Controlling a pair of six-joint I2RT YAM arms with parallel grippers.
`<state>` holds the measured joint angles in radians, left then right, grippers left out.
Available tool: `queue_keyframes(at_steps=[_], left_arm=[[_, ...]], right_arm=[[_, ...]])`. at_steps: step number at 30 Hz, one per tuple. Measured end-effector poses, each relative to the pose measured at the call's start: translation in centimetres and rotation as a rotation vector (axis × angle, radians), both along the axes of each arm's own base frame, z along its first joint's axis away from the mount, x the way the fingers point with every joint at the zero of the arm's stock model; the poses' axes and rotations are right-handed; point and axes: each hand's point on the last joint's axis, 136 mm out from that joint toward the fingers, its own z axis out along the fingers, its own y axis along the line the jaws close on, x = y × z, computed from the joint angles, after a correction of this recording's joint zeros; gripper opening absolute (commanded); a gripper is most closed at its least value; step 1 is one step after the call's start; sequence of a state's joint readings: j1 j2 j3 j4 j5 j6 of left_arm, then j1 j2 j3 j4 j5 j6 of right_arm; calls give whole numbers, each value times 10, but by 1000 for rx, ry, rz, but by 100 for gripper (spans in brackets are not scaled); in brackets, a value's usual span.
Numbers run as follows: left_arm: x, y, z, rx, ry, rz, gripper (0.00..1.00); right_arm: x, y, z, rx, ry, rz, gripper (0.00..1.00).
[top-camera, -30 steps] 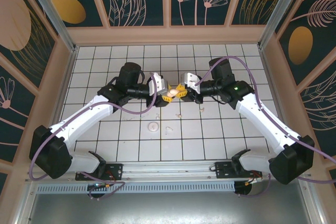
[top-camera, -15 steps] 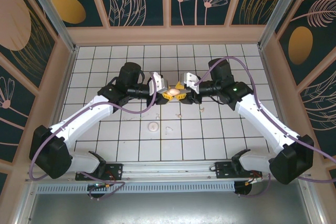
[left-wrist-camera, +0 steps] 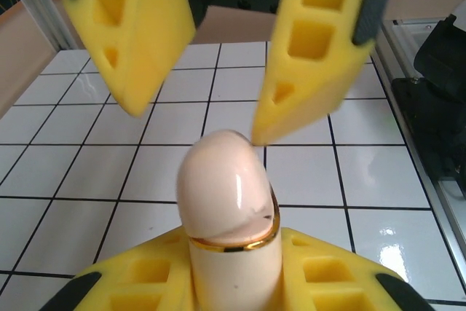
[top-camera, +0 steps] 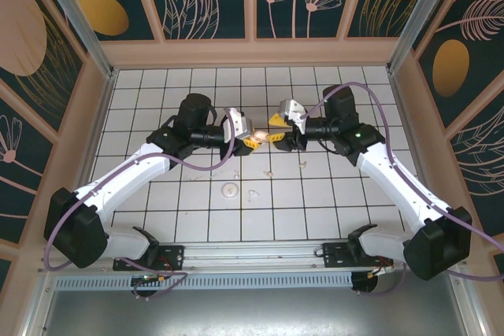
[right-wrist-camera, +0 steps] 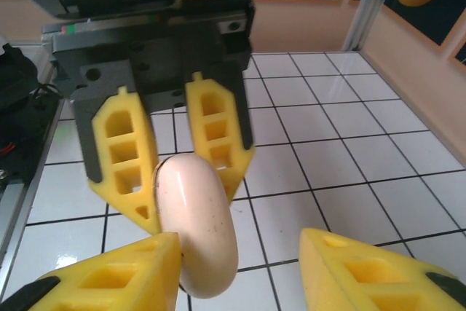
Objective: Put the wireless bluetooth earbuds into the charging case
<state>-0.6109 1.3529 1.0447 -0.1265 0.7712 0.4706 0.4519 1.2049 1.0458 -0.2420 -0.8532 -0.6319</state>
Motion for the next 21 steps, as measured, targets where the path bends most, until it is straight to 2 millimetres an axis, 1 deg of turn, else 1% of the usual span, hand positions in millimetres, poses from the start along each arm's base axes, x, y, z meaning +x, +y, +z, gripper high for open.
queue_keyframes(at_steps=[3,8,12,15,17,21], left_arm=[[-2,0,-4,2,11,-5,23],[-4,0,-8,-4,28,-8,23],[-5,-2,-7,-38,48,-11,23],[-8,-3,-13,-59,84,-11,23],[-10,-4,-15,-76,109,-17,23],[-12,-7,-5,-124,114,-36,22]], right_arm=[[7,-3,5,16,-4,-31,46],[15,-6,5,34,18,-71,47],[20,-12,6,54,47,-98,52],[12,-15,5,70,55,-68,57],[1,-15,6,86,57,-25,60],[-16,-13,12,109,56,37,64]])
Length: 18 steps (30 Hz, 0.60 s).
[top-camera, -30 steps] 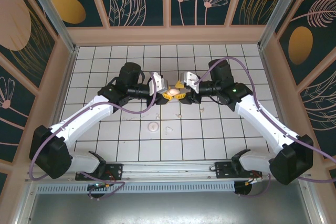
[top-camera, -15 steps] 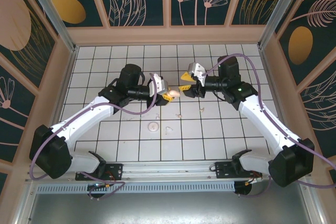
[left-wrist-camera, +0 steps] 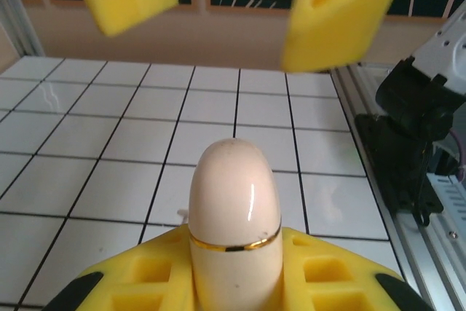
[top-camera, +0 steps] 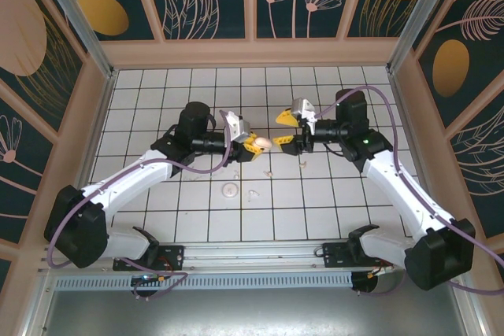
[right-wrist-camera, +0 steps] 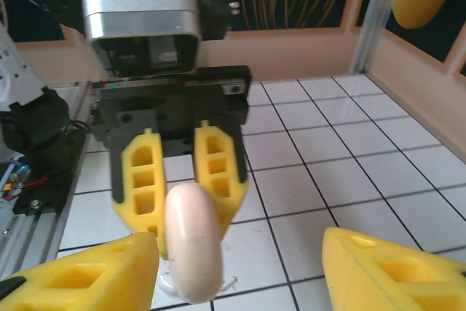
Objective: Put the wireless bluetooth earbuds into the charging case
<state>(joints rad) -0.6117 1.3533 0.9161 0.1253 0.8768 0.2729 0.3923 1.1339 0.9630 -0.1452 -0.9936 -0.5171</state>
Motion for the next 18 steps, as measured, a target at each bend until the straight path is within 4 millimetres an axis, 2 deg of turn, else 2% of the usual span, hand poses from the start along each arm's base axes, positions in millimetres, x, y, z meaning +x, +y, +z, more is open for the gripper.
queue_keyframes(at_steps=[5,18], left_arm=[[-2,-2,10,-39,-10,-18,23],[-3,-3,14,-53,-5,-29,22]], right_arm=[[-8,7,-2,4,4,35,65],[0,15,-13,-1,47,44,65]])
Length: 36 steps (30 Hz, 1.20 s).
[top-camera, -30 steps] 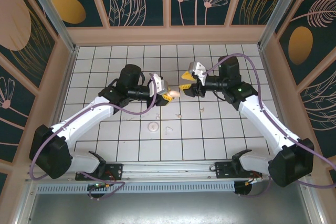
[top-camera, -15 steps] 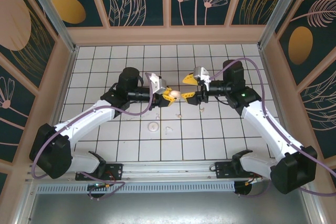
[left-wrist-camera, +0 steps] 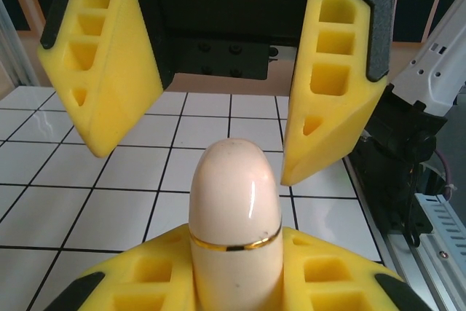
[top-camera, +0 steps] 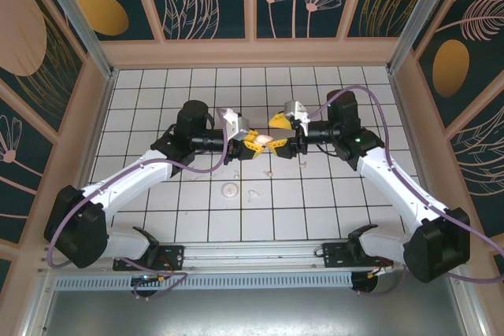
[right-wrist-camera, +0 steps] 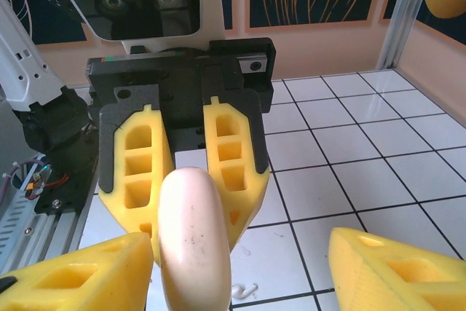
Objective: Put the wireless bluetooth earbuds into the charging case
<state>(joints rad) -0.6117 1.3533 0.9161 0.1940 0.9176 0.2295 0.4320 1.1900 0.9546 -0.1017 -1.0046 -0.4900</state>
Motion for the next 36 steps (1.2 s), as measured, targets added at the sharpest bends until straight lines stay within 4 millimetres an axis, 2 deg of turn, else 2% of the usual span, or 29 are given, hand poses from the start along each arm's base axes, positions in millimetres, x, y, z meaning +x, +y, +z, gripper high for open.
queue_keyframes(at_steps=[20,26,36], left_arm=[[6,3,1,1,-12,32,21],[-2,1,-1,-1,-1,0,21],[-3,2,-8,-19,10,9,19]], right_arm=[[13,2,5,15,41,-78,63],[27,-3,9,21,24,-148,63],[32,-5,11,34,53,-172,63]])
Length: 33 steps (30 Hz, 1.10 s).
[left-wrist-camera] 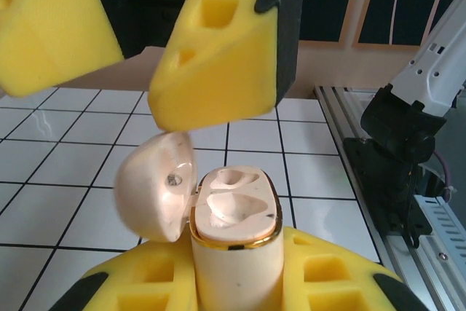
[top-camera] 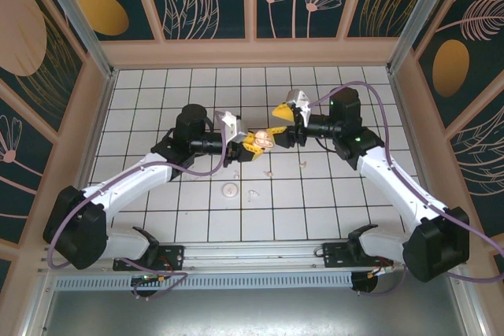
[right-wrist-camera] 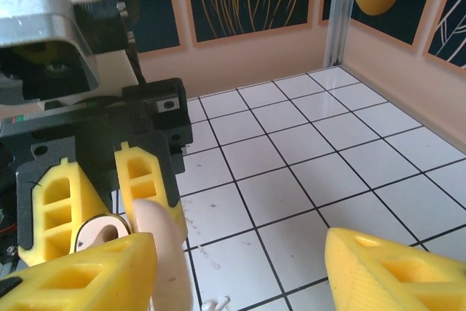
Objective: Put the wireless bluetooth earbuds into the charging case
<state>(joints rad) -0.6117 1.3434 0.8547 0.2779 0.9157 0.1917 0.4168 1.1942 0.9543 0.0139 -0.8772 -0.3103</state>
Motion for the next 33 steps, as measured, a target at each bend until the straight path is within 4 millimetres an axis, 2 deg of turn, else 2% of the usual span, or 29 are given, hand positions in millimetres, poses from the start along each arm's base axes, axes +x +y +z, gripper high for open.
queue_keyframes(at_steps=[10,16,21,27,31,33], left_arm=[[6,-2,-15,-51,45,38,17],[13,-3,-33,-61,95,73,17],[18,-3,-40,-69,130,94,17],[19,-4,-36,-83,129,98,17],[19,-3,-38,-77,134,98,17],[19,-3,-39,-71,138,98,17]], right_arm=[[10,-19,6,32,95,-100,61],[27,-40,-22,-34,269,-260,61],[48,-60,-69,-126,478,-421,61],[70,-84,-152,-341,731,-616,61],[72,-92,-198,-454,845,-662,60],[71,-94,-214,-491,887,-676,58]])
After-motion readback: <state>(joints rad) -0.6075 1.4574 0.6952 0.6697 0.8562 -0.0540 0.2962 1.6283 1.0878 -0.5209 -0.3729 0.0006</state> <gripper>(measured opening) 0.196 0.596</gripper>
